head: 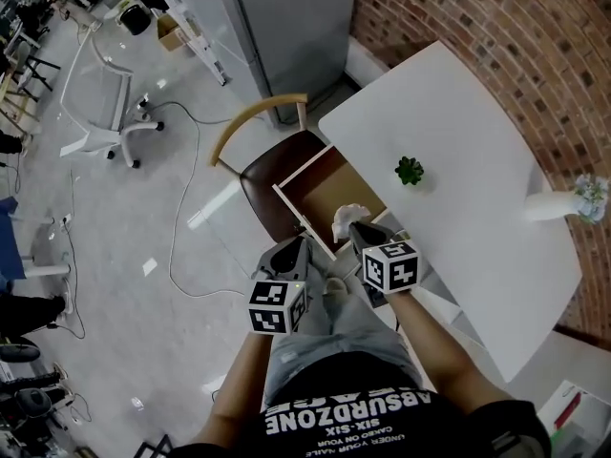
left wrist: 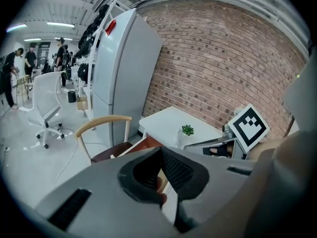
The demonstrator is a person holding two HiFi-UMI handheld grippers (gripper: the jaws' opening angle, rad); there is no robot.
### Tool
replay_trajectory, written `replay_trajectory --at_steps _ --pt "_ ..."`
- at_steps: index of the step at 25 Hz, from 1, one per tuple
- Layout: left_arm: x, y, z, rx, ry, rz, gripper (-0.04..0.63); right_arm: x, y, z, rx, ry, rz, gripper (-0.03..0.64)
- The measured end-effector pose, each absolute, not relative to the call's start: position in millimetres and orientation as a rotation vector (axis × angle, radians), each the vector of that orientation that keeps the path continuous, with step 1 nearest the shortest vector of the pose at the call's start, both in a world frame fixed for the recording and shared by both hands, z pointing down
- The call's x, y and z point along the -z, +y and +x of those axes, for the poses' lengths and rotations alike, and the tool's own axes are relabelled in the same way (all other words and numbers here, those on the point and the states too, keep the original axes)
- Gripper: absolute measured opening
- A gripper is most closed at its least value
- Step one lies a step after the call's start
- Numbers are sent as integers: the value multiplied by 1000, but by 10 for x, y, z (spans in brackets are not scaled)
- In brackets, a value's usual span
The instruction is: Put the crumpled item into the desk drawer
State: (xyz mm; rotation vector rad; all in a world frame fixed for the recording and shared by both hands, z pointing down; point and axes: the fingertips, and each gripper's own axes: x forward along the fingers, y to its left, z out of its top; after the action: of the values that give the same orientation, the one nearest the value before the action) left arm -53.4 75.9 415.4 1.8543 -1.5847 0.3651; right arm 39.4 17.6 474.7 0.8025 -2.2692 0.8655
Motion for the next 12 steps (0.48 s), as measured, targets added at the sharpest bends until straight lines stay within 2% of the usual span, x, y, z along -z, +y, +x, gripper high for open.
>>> replay_trajectory --at_steps 12 --pt "-4365 555 -618 -408 -1514 1859 6 -5092 68 331 -917 -2184 823 0"
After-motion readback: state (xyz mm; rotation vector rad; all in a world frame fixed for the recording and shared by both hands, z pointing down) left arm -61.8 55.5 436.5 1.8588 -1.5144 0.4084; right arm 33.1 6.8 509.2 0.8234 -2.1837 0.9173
